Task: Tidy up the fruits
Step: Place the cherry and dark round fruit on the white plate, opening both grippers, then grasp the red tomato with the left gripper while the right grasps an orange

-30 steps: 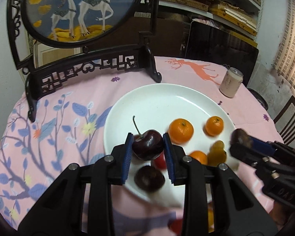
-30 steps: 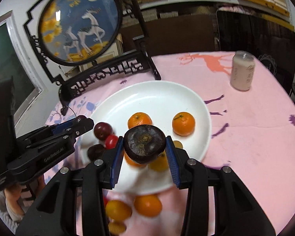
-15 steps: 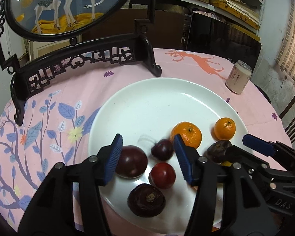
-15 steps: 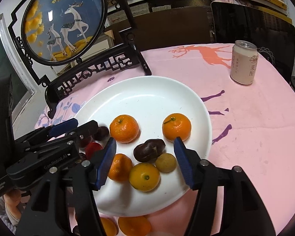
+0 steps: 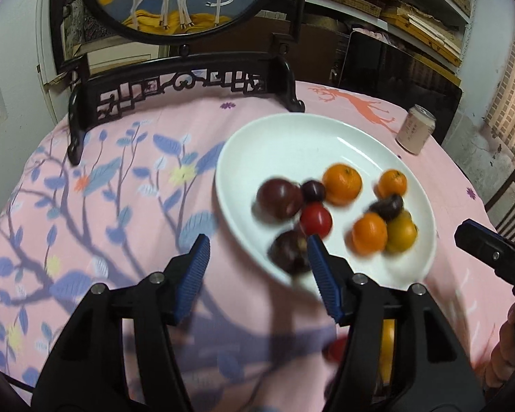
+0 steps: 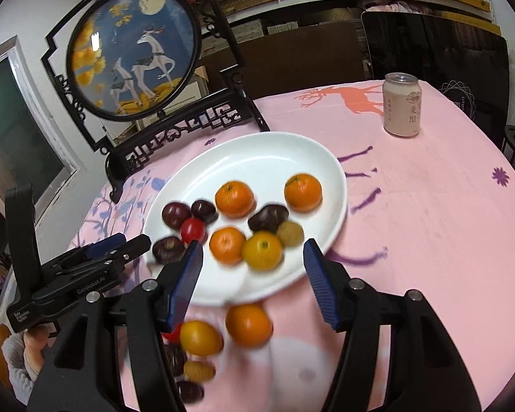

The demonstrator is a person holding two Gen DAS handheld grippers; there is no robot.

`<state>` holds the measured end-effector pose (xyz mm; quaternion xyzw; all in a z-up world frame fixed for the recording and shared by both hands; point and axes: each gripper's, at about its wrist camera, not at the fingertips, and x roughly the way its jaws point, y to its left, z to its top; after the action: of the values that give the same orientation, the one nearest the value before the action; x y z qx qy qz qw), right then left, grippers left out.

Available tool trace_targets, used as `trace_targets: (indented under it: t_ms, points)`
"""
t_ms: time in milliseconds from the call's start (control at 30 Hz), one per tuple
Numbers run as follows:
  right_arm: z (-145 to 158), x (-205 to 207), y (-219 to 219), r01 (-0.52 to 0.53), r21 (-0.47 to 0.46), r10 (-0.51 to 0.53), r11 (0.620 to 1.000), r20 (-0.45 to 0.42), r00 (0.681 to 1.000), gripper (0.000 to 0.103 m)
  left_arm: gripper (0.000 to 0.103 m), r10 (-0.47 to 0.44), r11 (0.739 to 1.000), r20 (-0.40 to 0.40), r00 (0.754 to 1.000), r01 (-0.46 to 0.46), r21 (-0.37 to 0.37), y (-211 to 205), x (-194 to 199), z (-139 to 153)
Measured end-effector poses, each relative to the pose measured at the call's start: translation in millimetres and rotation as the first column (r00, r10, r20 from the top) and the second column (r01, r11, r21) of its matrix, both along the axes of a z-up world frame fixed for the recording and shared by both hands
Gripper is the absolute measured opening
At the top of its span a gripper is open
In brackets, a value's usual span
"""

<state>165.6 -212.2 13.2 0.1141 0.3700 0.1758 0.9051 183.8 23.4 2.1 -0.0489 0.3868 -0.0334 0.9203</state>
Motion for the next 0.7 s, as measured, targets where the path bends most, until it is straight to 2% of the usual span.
trace_targets:
  t_ms: [133, 300, 633, 700]
  points:
    - [-5, -22, -8, 0.006, -0.004, -0.006, 1.0, 0.002, 1.0, 0.061, 0.067, -0.072, 0.997, 0.006, 0.997, 0.072, 0.003, -12, -27, -1]
    - [-6, -37, -23, 0.027, 0.031, -0.027, 0.999, 0.0, 1.0, 0.062, 0.068, -0.168, 0.984, -0.021, 0.986, 0.169, 0.054, -35, -52, -13]
    - [-5, -41, -26, 0.028, 0.037, -0.028, 0.999, 0.002, 1.0, 0.062, 0.068, -0.215, 0.975, -0.049, 0.975, 0.218, 0.052, -44, -53, -25]
    - [-5, -41, -26, 0.029, 0.036, -0.029, 0.999, 0.0, 1.0, 0.062, 0.071, -0.217, 0.974, -0.054, 0.975, 0.22, 0.057, -46, -52, -28]
